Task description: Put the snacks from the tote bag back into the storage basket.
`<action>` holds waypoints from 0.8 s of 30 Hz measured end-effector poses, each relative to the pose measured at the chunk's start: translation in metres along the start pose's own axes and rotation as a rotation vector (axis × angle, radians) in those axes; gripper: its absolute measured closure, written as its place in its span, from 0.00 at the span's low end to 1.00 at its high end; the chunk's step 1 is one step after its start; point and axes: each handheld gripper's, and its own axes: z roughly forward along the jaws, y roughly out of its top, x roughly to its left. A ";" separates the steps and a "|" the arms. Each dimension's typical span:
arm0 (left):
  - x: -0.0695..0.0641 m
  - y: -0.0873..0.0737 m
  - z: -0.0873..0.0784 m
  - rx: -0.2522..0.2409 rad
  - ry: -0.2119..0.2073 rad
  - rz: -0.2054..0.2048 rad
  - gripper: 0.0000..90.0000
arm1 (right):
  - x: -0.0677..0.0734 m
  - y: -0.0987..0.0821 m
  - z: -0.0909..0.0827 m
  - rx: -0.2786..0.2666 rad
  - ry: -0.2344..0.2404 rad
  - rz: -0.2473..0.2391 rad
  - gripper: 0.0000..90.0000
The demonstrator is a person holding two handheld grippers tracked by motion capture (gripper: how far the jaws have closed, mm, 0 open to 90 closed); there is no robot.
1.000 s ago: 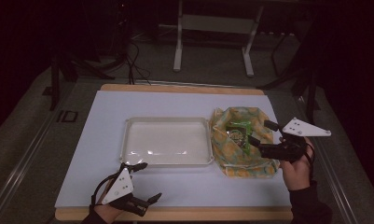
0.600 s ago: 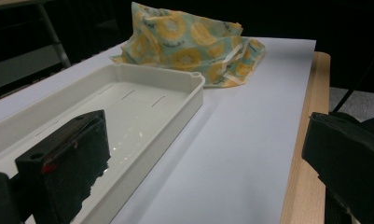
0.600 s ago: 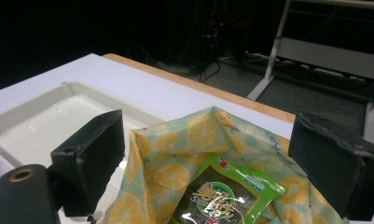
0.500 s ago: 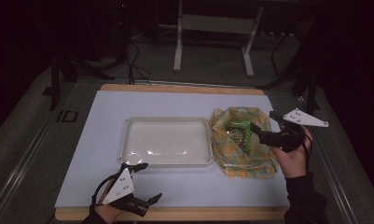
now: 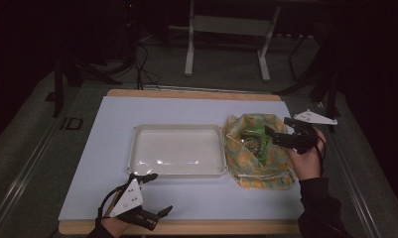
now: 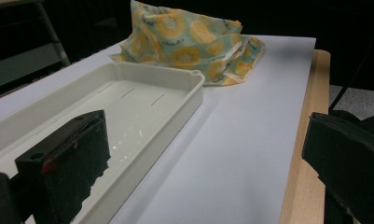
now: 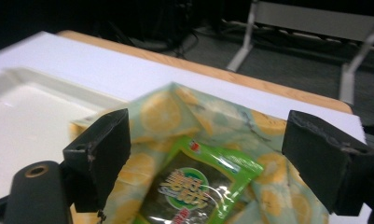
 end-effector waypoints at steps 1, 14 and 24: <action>0.000 0.000 0.000 0.000 -0.001 0.001 0.01 | 0.000 -0.001 0.003 0.011 -0.012 -0.002 0.17; 0.000 0.000 0.000 0.005 -0.003 0.001 0.01 | -0.013 -0.013 0.033 0.115 0.009 0.111 0.25; 0.000 0.000 0.001 0.008 -0.005 0.000 0.01 | -0.025 -0.035 0.055 0.237 0.010 0.209 0.36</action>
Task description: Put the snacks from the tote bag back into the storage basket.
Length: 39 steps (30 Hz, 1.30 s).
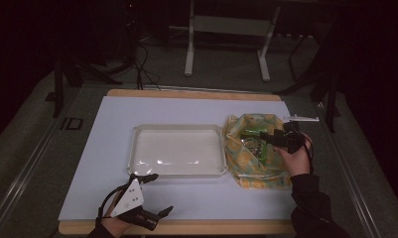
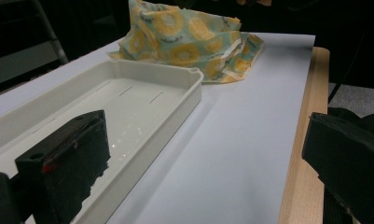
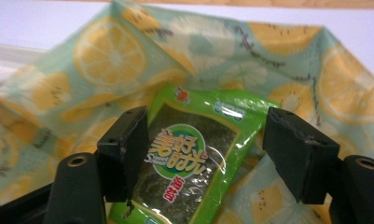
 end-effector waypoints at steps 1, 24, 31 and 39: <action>0.000 0.000 0.000 0.000 0.000 0.000 0.01 | -0.001 -0.001 0.002 0.010 -0.001 0.005 0.37; -0.001 0.000 0.000 0.000 -0.001 0.008 0.01 | -0.018 -0.016 0.032 0.170 0.020 0.115 0.64; -0.002 0.000 0.001 0.002 -0.004 0.010 0.01 | -0.022 -0.020 0.041 0.224 0.047 0.142 0.67; -0.002 0.000 0.001 0.003 -0.005 0.009 0.01 | -0.022 -0.022 0.051 0.287 0.058 0.147 0.70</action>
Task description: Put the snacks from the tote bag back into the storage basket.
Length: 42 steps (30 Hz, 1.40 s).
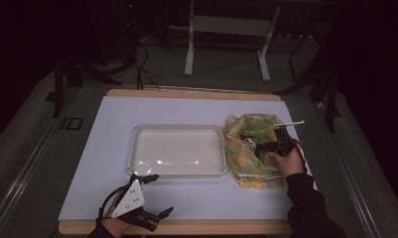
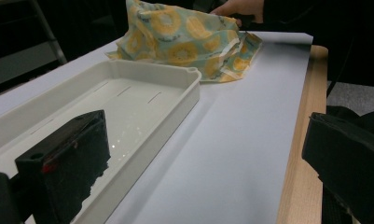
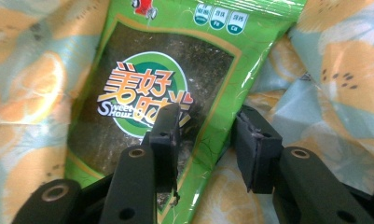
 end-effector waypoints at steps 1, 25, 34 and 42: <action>0.000 0.000 0.000 0.000 0.000 0.000 0.01 | 0.000 0.001 0.001 0.010 -0.003 0.000 0.71; 0.000 0.000 0.001 0.006 0.001 0.003 0.01 | 0.014 0.003 0.001 0.030 -0.057 0.012 0.99; 0.000 0.000 0.000 0.005 0.002 0.006 0.01 | 0.015 0.007 -0.015 -0.010 -0.046 0.028 0.99; 0.000 0.000 0.001 0.007 0.001 0.006 0.01 | 0.012 0.004 -0.029 -0.046 -0.051 0.039 0.99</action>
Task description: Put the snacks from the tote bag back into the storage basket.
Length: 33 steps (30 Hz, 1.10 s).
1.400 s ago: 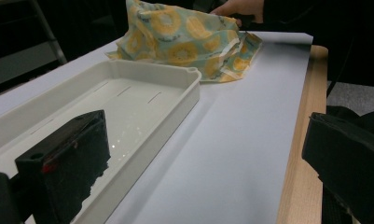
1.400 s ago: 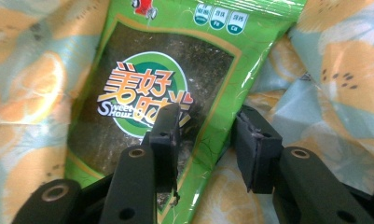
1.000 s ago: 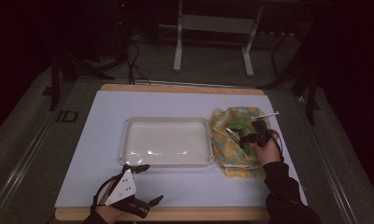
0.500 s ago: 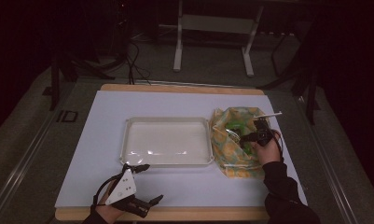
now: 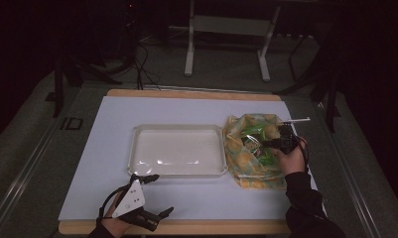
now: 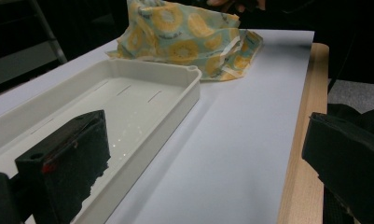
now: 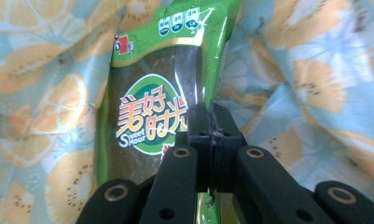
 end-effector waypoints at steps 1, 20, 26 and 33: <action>0.000 0.000 0.000 0.001 0.000 0.000 0.01 | -0.001 0.000 -0.003 -0.008 0.001 0.001 0.99; 0.000 0.000 0.000 0.005 0.000 0.005 0.01 | -0.012 -0.004 -0.038 -0.065 -0.010 0.035 0.99; 0.000 0.000 0.001 0.008 0.000 0.007 0.01 | -0.020 -0.006 -0.046 -0.082 -0.001 0.065 0.99; -0.001 0.000 0.001 0.007 -0.002 0.008 0.01 | -0.026 -0.009 -0.057 -0.106 -0.003 0.086 0.99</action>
